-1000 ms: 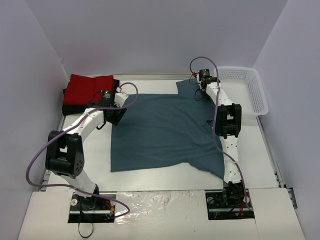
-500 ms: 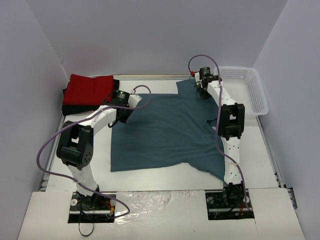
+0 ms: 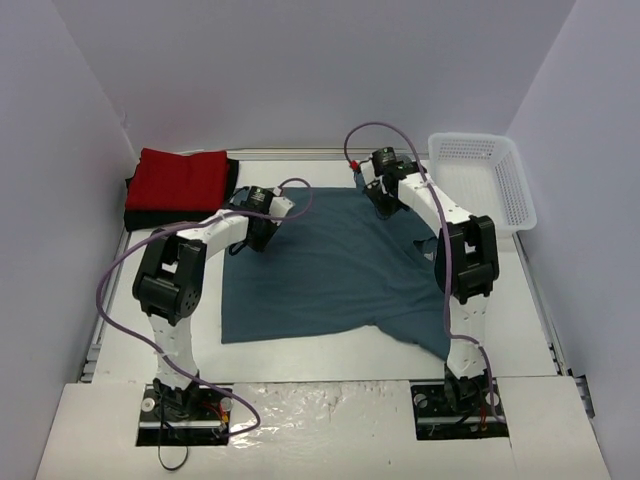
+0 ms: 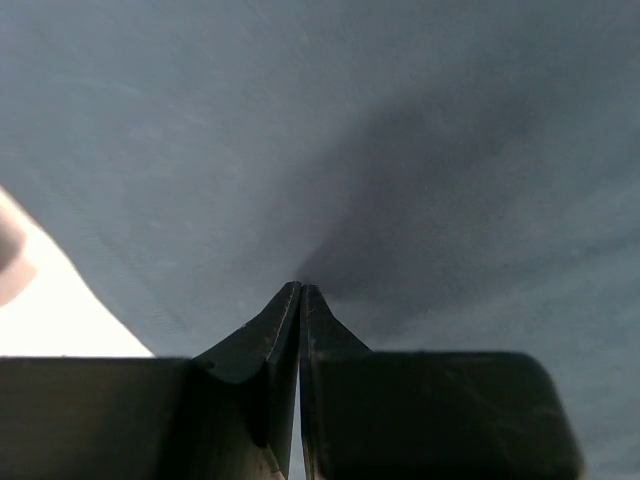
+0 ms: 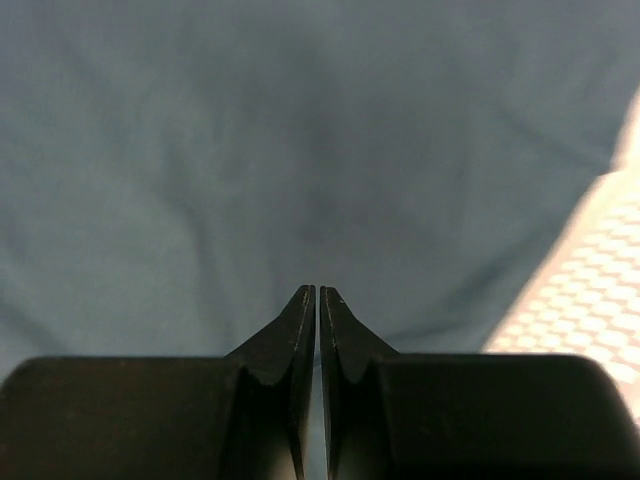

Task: Fold and stack the t-shirts
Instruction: Flatten out the tshirt

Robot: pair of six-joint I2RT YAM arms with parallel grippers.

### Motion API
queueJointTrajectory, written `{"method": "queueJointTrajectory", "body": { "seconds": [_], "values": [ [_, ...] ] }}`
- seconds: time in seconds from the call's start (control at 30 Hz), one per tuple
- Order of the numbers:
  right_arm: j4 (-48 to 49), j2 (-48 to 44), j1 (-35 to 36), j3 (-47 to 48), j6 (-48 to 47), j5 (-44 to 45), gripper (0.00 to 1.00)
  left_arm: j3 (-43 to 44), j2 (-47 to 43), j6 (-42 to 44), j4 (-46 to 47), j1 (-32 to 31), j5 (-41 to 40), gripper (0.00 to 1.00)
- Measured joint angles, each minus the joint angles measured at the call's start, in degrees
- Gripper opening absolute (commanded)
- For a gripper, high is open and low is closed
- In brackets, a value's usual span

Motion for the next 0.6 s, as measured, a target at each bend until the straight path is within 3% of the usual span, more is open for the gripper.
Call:
{"method": "queueJointTrajectory", "body": {
  "seconds": [0.2,0.6],
  "values": [
    [-1.1,1.7,1.1,-4.4,0.1,-0.3,0.00,0.6,1.5,-1.1,-1.0,-0.1,0.3,0.02],
    [-0.9,6.9,2.4,-2.8,0.2,0.0,0.00,9.4,6.8,-3.7,-7.9,1.9,2.6,0.02]
  ]
}}
